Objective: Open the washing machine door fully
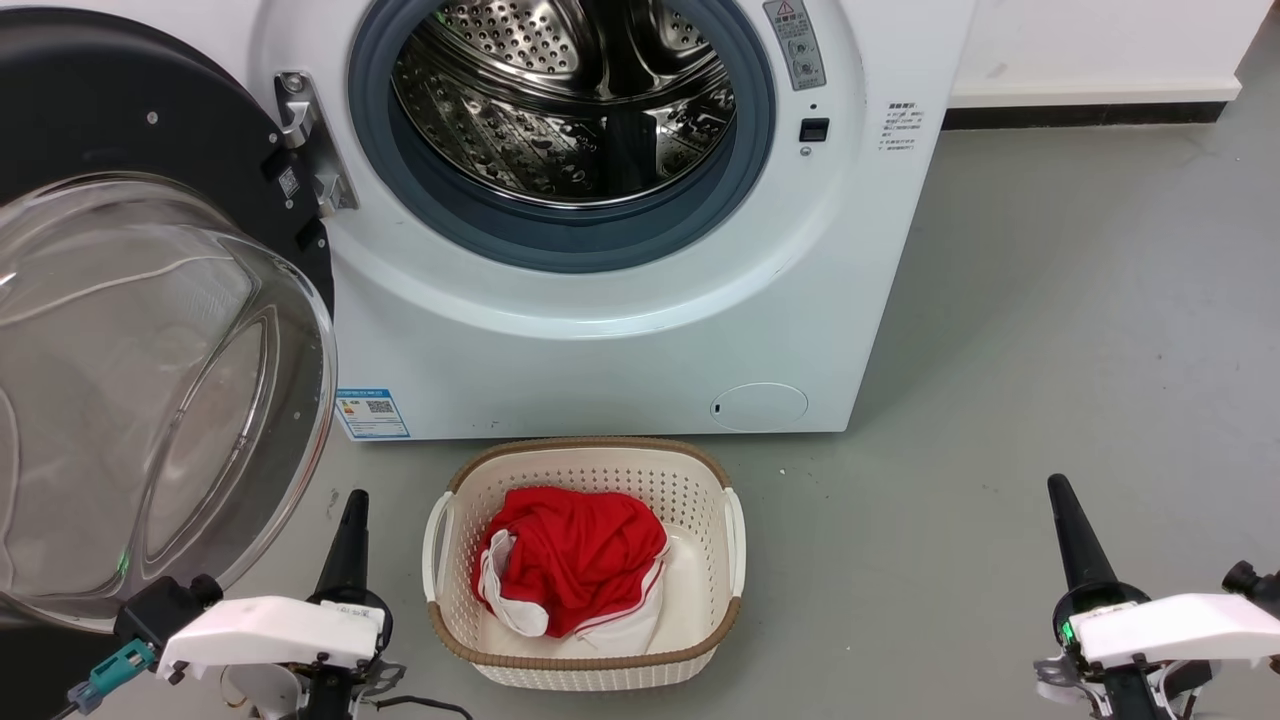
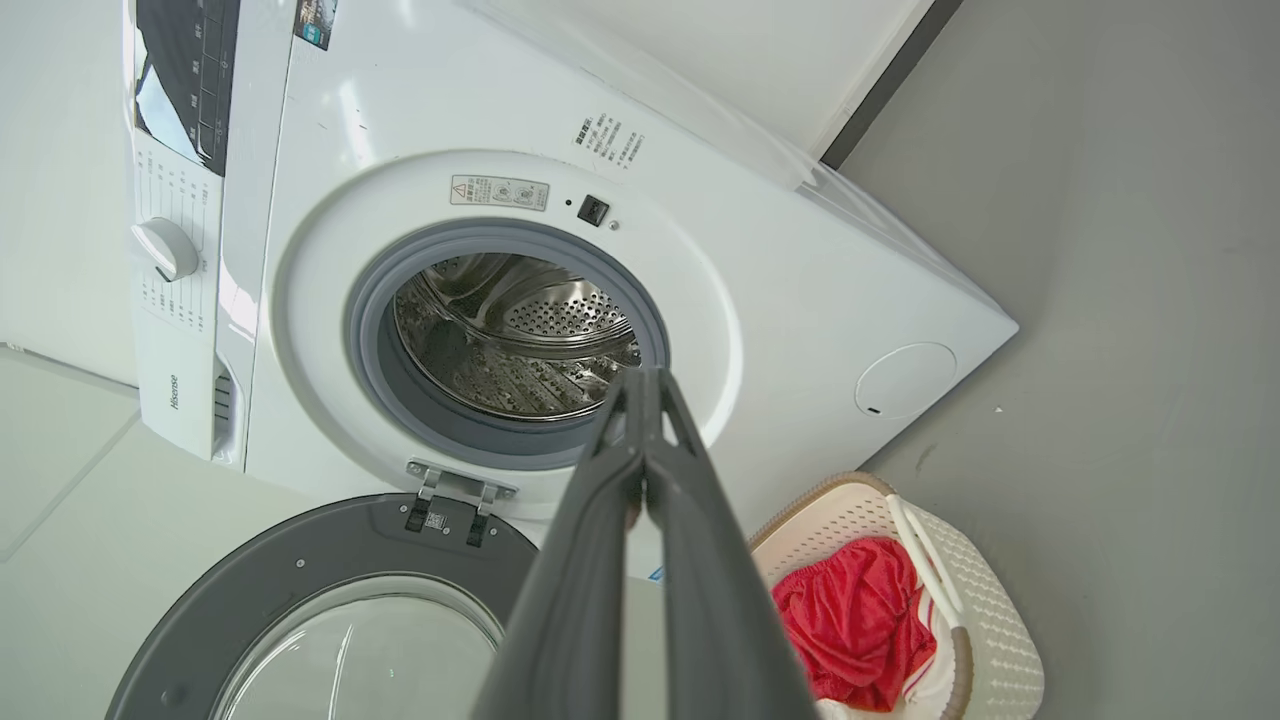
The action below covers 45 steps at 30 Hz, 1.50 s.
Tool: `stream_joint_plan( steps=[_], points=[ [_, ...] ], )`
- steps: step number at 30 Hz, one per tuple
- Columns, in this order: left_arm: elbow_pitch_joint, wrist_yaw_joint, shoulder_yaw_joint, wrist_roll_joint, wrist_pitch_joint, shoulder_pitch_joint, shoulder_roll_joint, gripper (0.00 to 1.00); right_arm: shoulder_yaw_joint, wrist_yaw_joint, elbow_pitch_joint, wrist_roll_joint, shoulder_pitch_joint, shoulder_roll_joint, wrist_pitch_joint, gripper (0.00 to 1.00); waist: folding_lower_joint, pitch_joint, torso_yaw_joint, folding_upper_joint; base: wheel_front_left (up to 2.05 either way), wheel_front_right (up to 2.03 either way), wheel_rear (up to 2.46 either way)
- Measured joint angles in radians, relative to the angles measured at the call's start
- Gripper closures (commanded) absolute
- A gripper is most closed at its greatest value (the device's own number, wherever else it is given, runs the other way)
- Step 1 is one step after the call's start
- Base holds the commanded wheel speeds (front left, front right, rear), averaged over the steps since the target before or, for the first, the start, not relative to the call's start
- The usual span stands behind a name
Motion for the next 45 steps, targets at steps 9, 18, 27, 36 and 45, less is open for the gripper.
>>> stream_joint_plan(
  steps=[9,18,27,36,45],
  points=[
    [0.004,-0.012,0.013,-0.088,0.023,-0.008,-0.006,1.0,-0.009,0.0,0.007,0.091,-0.012,0.0,0.022,1.0,0.0,-0.003,-0.001,0.0,0.0,0.0,0.0],
    [0.009,-0.022,0.025,-0.162,0.042,-0.011,-0.009,1.0,-0.016,0.0,0.015,0.166,-0.02,0.0,0.042,1.0,0.0,-0.006,-0.002,0.0,0.0,0.0,0.0],
    [0.014,-0.032,0.035,-0.239,0.062,-0.014,-0.013,1.0,-0.024,0.0,0.025,0.245,-0.026,0.0,0.06,1.0,0.0,-0.009,-0.003,0.0,0.0,0.0,0.0],
    [0.018,-0.041,0.046,-0.31,0.08,-0.017,-0.016,1.0,-0.031,0.0,0.032,0.318,-0.038,0.0,0.079,1.0,0.0,-0.012,-0.004,0.0,0.0,0.0,0.0],
    [0.022,-0.05,0.056,-0.377,0.097,-0.024,-0.019,1.0,-0.039,0.0,0.038,0.386,-0.044,0.001,0.097,1.0,0.0,-0.015,-0.005,0.0,0.0,0.0,0.0]
  ],
)
